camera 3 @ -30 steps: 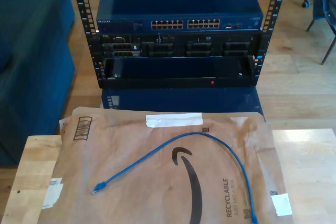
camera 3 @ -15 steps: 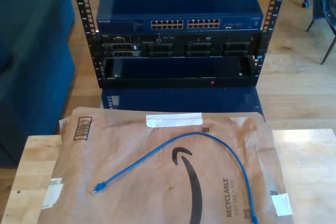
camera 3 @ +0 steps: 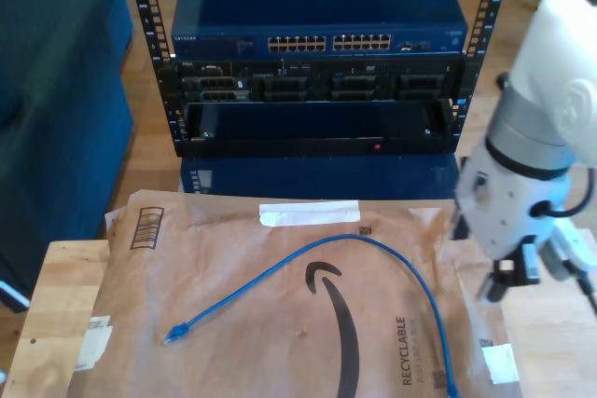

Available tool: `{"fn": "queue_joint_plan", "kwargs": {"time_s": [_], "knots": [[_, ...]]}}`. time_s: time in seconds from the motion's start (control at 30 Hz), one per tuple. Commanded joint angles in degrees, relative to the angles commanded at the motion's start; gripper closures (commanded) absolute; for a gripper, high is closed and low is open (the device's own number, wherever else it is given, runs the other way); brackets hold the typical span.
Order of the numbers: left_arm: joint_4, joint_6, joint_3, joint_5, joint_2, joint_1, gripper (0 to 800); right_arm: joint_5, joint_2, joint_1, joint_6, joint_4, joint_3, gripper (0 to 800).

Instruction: Grab the cable and plug it in

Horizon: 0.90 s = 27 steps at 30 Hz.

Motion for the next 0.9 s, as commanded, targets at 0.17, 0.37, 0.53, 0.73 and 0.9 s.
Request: {"fn": "queue_joint_plan", "kwargs": {"time_s": [0.17,0.37,0.53,0.73,0.9], "knots": [[-0.1,-3.5,0.1,0.0,-0.1,-2.4,0,-3.4,2.5,4.8,-0.2,0.6,-0.1,4],[-0.1,-4.0,0.2,0.0,0.1,-2.5,0,-3.9,3.3,9.1,-0.3,0.6,-2.7,4],[-0.2,-4.0,0.2,0.5,-0.4,-2.4,0,-3.8,6.2,11.5,-0.4,2.7,-9.1,4],[-0.3,-4.5,0.6,0.4,-0.4,-2.4,0,-3.8,12.4,14.0,-1.1,3.7,-16.4,4],[-1.5,-4.5,0.6,0.4,-0.3,-2.5,0,-4.0,19.3,17.1,-1.1,3.6,-21.9,4]]}}
